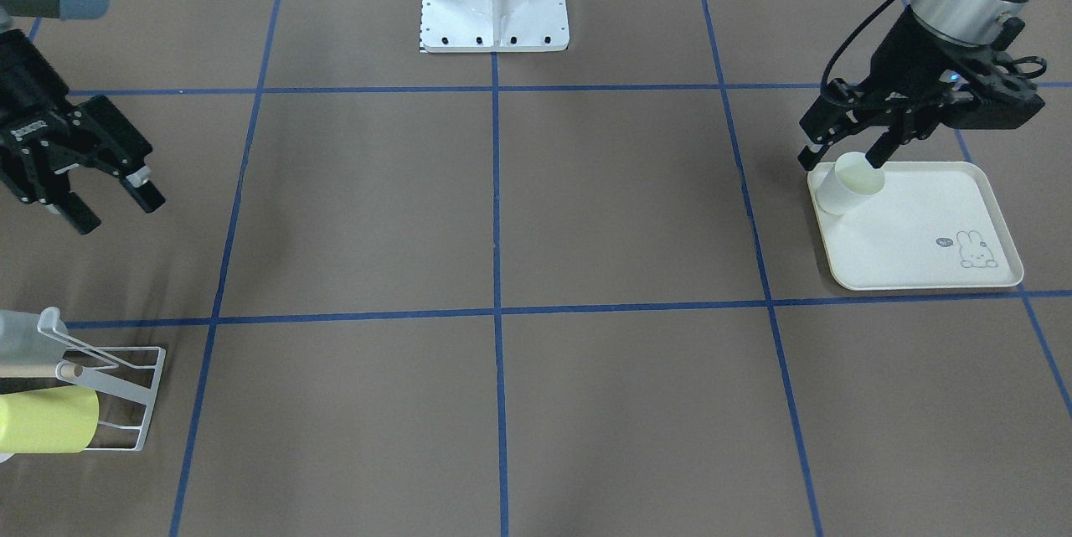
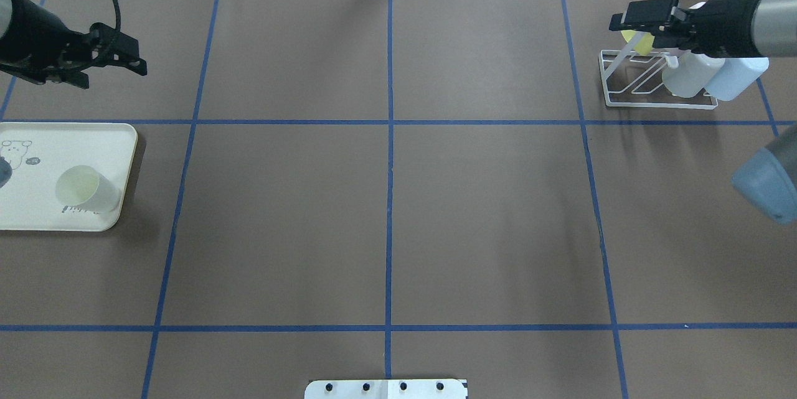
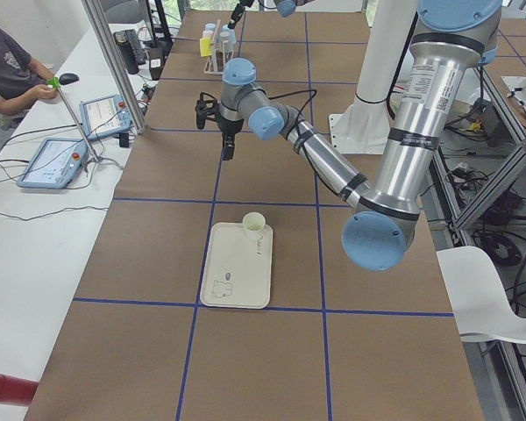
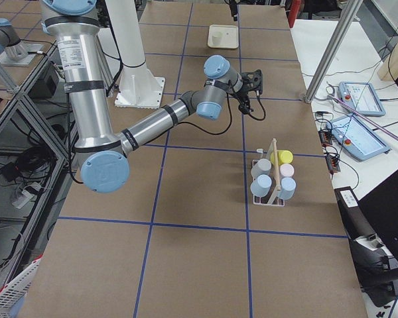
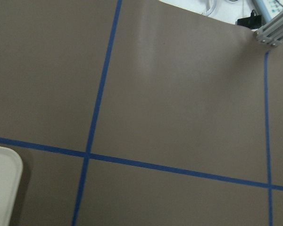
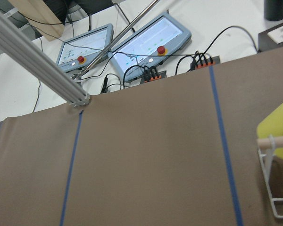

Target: Transfer IKEA cup to right arm and place on rack

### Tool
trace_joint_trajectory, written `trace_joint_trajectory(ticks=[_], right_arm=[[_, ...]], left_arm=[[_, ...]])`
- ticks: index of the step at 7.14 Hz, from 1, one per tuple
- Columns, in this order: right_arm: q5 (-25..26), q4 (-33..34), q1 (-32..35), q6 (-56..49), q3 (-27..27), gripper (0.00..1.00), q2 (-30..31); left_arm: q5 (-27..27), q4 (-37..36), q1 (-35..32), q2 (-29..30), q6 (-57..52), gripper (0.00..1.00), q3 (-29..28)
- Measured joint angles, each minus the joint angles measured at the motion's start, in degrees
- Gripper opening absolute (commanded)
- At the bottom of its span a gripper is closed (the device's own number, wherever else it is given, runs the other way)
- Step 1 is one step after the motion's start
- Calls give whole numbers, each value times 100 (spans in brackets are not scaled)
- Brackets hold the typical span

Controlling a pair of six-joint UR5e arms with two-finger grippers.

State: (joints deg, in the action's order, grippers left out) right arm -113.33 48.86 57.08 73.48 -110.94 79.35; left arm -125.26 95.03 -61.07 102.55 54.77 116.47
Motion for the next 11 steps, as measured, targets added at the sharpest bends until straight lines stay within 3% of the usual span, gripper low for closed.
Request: trace_joint_trajectory(ticks=[2, 4, 8, 11], right_arm=[[770, 1, -863, 562, -99, 100, -179], [1421, -1, -1443, 783, -186, 100, -197], [1547, -8, -1629, 825, -200, 100, -203], [1540, -15, -1645, 826, -200, 100, -209]], left_arm=[[-90, -92, -77, -705, -853, 100, -38], [-29, 463, -40, -1257, -764, 100, -127], [448, 1729, 405, -1546, -81, 100, -792], [476, 2320, 514, -1732, -41, 100, -1159]])
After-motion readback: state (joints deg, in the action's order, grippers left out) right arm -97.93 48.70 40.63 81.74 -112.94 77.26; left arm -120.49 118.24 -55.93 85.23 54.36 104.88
